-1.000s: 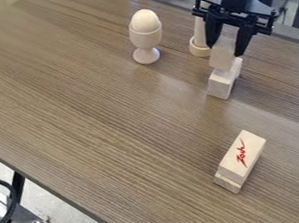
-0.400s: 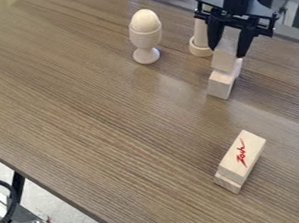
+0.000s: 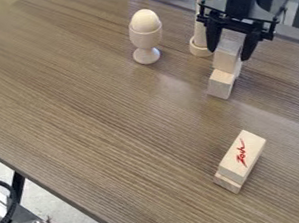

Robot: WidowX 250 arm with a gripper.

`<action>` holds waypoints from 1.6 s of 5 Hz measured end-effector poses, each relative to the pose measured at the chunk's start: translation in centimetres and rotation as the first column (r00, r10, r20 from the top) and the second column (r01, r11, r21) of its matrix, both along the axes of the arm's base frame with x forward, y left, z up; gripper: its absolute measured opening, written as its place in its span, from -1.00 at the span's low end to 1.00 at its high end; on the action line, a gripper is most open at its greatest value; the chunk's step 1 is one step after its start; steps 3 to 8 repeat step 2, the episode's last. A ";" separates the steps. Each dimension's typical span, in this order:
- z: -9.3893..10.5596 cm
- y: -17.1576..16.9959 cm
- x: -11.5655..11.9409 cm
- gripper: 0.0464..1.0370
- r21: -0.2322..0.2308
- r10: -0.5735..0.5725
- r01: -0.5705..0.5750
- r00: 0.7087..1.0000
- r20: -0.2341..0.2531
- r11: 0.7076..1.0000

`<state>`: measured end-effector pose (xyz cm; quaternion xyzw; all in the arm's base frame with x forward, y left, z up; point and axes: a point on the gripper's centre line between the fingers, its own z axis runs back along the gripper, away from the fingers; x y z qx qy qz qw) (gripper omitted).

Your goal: Take the cube and put it on top of the arch

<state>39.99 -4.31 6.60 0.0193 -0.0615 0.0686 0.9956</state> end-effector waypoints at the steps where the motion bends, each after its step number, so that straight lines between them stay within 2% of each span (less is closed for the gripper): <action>1: 0.1 0.0 0.0 0.94 -0.001 0.013 -0.013 1.000 0.004 1.000; 2: 3.0 0.3 -0.9 0.93 0.004 0.024 -0.024 0.998 0.062 1.000; 8: 3.0 0.3 -0.9 0.93 0.004 0.024 -0.024 0.998 0.062 1.000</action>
